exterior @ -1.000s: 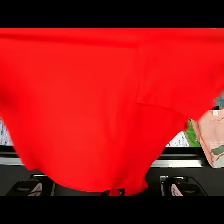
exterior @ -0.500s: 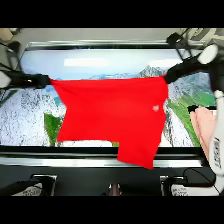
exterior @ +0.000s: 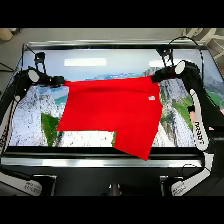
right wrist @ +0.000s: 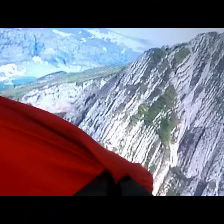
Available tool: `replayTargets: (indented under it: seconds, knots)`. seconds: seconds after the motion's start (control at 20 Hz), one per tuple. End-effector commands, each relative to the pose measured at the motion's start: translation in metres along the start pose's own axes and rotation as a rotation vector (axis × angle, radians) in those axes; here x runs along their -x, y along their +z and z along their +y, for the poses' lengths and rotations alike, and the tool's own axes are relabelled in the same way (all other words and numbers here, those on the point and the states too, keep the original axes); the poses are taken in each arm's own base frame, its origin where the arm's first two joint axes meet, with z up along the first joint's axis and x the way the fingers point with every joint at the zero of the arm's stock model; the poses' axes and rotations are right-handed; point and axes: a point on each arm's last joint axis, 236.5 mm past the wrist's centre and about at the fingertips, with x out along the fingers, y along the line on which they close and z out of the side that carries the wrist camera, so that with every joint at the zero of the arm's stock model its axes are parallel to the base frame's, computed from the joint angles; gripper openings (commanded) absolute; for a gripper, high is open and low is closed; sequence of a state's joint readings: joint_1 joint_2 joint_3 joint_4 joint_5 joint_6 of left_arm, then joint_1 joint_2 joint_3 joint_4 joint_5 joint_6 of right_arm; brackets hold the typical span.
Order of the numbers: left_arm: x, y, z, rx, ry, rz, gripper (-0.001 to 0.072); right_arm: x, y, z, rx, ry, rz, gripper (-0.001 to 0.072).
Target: Fold the shirts.
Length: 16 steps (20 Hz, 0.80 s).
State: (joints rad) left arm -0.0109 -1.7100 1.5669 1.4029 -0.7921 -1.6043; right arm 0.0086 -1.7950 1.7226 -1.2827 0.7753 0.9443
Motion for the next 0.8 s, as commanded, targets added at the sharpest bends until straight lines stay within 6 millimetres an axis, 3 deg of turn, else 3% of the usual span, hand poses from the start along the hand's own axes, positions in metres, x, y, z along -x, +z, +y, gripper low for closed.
replayTargets:
  seconds: [0.0, 0.1, 0.25, 0.4, 0.55, 0.65, 0.75]
  knots:
    - [-0.016, 0.034, -0.002, 0.015, -0.014, -0.103, 0.0030, -0.008, 0.017, -0.015, -0.013, -0.064, -0.088, 0.0019]
    - [-0.026, 0.030, -0.005, 0.046, -0.036, -0.095, 0.0031, -0.012, 0.003, -0.006, -0.038, -0.025, -0.033, 0.0019]
    - [-0.045, -0.007, -0.002, 0.059, -0.036, 0.043, 0.0031, -0.020, -0.033, 0.015, -0.056, 0.063, 0.104, 0.0019]
    - [-0.030, -0.036, 0.010, 0.057, -0.027, 0.184, 0.0030, 0.004, -0.071, 0.033, -0.028, 0.159, 0.283, 0.0020]
    - [-0.029, -0.096, 0.012, 0.047, -0.047, 0.430, 0.0030, 0.006, -0.126, 0.052, -0.021, 0.249, 0.497, 0.0019]
    - [-0.025, -0.131, 0.003, 0.039, -0.075, 0.574, 0.0030, -0.001, -0.144, 0.070, -0.056, 0.326, 0.553, 0.0019]
    - [-0.019, -0.142, -0.001, 0.013, -0.085, 0.629, 0.0030, -0.002, -0.150, 0.075, -0.093, 0.337, 0.579, 0.0020]
